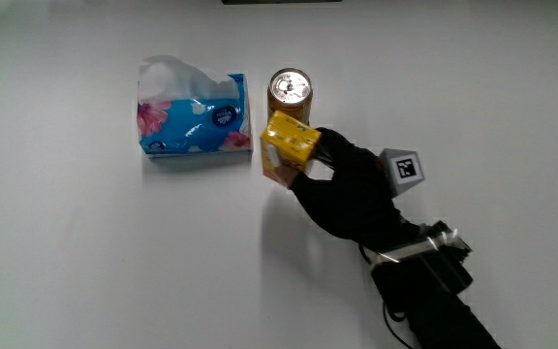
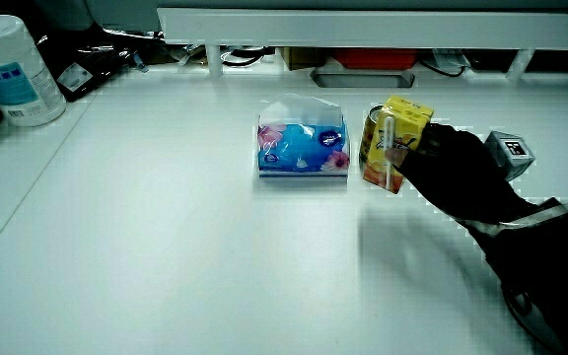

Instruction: Place ice redtea

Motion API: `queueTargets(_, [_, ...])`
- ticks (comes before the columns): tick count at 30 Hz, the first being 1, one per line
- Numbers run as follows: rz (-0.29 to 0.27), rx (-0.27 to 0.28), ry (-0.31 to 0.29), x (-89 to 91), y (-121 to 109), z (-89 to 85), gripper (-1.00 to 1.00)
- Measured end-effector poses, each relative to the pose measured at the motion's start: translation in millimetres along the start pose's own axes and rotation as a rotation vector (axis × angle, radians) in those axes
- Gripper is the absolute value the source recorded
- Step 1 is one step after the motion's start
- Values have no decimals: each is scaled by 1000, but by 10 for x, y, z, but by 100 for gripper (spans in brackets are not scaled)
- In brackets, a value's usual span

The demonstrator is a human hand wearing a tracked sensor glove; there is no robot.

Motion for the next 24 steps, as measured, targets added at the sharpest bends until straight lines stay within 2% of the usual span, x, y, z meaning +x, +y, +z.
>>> queueTargets(1, [2, 4, -22, 51, 37, -20, 0])
queueTargets(3, [19, 3, -6, 72, 89, -95, 0])
queueTargets(6, [8, 10, 2, 155, 140, -155, 0])
queueTargets(9, [-20, 19, 27, 280, 180, -210, 0])
queueTargets(12, [-61, 30, 2, 414, 203, -245, 0])
queueTargets(16, [-88, 35, 7, 549, 199, -277, 0])
queueTargets(18, [-106, 37, 3, 585, 182, -293, 0])
queueTargets(19, [-111, 45, 37, 606, 171, -304, 0])
queueTargets(21, [-118, 50, 58, 640, 158, -295, 0])
queueTargets(23, [-109, 52, 59, 656, 161, -291, 0])
queueTargets(24, [-123, 50, 56, 643, 156, -295, 0])
